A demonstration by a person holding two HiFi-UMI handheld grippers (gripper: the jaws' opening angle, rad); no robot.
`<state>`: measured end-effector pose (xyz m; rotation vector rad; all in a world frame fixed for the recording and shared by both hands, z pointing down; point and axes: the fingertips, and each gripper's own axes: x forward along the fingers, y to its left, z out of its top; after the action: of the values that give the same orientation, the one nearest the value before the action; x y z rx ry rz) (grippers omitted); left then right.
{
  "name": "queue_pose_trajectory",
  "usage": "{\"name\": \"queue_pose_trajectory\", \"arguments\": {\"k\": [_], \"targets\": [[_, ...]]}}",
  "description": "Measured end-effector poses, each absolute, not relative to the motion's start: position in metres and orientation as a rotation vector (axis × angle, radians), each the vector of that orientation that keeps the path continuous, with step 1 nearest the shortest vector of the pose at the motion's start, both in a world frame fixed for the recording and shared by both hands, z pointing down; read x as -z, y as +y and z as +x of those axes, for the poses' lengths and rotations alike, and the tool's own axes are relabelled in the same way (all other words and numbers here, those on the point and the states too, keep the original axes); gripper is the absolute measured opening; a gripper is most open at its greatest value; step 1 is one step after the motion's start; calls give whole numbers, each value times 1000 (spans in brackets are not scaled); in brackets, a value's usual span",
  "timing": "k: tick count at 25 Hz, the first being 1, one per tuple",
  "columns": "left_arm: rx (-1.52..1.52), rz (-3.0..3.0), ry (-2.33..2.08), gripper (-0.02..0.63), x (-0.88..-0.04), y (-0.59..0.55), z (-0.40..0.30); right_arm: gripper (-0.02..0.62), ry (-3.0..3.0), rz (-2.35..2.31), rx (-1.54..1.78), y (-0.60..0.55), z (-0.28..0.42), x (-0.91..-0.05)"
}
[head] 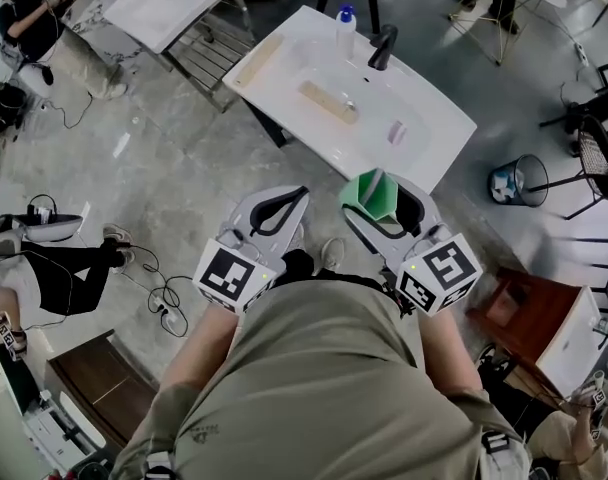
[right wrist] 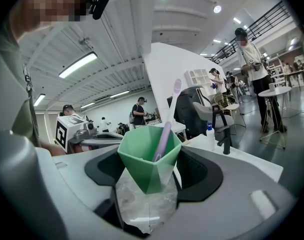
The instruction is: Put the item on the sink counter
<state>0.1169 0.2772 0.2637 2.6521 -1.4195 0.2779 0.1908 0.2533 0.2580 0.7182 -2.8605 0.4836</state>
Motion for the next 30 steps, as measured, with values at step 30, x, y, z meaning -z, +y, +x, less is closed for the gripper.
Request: {"name": "queue_pose_trajectory", "arguments": {"k": [30], "targets": [[-263,2635,-1395,6,-292,183,25,313,-2796,760,-532,162,115,-280]]}}
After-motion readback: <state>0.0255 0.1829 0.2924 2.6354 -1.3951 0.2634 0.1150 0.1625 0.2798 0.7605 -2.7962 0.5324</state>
